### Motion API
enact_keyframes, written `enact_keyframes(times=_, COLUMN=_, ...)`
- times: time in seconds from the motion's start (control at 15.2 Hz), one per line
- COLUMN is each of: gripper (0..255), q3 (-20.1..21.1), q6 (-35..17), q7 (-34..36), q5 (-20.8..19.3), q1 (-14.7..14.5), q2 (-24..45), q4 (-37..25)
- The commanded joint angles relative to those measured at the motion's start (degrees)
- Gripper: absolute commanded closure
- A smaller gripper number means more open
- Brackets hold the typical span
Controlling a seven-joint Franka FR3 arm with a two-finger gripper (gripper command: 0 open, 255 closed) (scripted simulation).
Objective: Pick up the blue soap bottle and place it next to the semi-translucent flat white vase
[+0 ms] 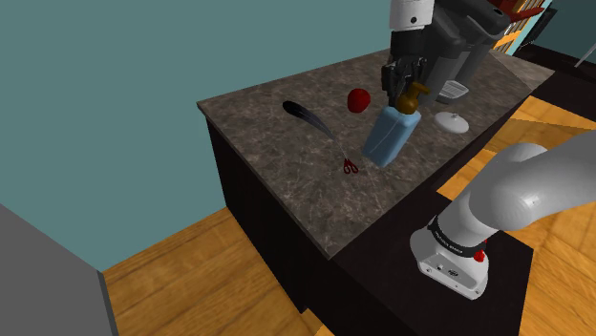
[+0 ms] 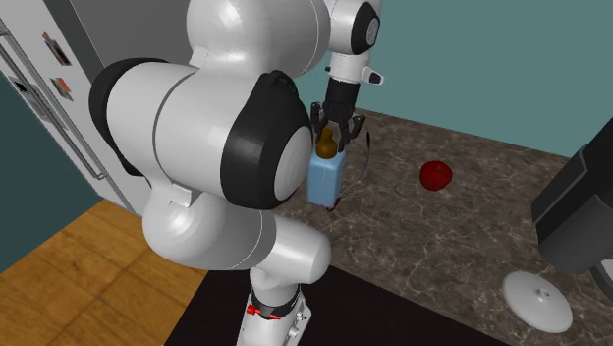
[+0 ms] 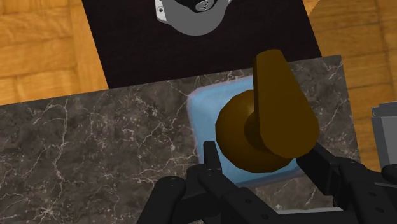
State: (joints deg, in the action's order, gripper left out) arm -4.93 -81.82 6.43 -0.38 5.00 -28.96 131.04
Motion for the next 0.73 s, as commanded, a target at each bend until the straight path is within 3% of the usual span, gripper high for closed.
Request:
enact_keyframes(times=0.0, gripper=255, q3=0.02, q6=1.66, q7=0.01, q5=0.01, q1=-0.01, q2=-0.07, q4=-1.58)
enact_keyframes(times=0.66, gripper=255, q3=0.16, q6=9.22, q7=0.16, q5=0.2, q1=-0.12, q2=0.81, q4=-10.01)
